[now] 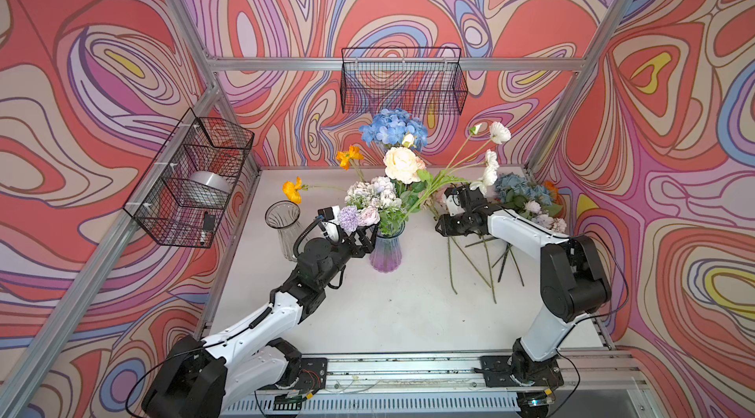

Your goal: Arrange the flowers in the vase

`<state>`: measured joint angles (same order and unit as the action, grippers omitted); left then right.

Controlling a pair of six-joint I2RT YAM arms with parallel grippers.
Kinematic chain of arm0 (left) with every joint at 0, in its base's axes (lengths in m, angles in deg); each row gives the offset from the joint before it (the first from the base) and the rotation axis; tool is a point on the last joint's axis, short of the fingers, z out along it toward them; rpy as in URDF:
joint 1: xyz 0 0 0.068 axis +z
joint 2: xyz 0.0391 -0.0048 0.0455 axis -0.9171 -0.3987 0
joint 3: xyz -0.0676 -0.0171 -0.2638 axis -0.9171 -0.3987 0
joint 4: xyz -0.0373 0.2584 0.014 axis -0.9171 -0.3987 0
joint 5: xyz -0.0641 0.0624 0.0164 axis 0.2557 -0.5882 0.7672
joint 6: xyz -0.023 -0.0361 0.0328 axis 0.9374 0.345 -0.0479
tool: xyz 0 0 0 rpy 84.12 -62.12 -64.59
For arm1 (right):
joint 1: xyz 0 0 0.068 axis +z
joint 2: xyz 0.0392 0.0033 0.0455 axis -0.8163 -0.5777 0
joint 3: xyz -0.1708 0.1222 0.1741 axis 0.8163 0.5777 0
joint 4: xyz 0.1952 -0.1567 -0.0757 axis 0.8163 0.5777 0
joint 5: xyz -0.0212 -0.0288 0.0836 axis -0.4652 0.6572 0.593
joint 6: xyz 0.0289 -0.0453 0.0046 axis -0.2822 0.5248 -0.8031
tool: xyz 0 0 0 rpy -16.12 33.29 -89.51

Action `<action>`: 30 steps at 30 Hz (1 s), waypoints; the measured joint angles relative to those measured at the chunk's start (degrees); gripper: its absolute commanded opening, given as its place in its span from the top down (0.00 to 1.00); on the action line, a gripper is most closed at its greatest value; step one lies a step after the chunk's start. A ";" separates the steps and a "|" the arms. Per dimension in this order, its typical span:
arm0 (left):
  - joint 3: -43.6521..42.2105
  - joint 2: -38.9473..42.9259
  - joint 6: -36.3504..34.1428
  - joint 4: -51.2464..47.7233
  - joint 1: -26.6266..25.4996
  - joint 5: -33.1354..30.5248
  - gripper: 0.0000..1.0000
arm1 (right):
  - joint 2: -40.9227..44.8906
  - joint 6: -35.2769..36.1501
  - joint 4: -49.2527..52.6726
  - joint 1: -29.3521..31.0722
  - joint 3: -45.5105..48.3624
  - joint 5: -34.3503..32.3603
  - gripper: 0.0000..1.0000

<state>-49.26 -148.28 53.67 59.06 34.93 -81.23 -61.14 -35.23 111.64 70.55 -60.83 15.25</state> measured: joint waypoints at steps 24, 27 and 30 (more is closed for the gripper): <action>0.00 1.40 -0.09 -0.52 0.00 -0.09 0.10 | -13.03 4.98 1.22 0.46 -7.13 -8.55 1.00; 0.00 1.60 -0.11 -0.55 0.00 -0.11 0.10 | -12.83 4.13 0.96 0.44 -6.75 -8.11 1.00; 0.00 1.64 -0.33 -0.57 0.00 -0.11 0.09 | -11.41 2.86 0.79 0.42 -5.46 -7.13 1.00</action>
<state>-49.26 -146.64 53.34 58.49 34.93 -81.33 -72.55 -32.36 112.42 70.96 -66.29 8.12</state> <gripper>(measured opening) 0.898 0.086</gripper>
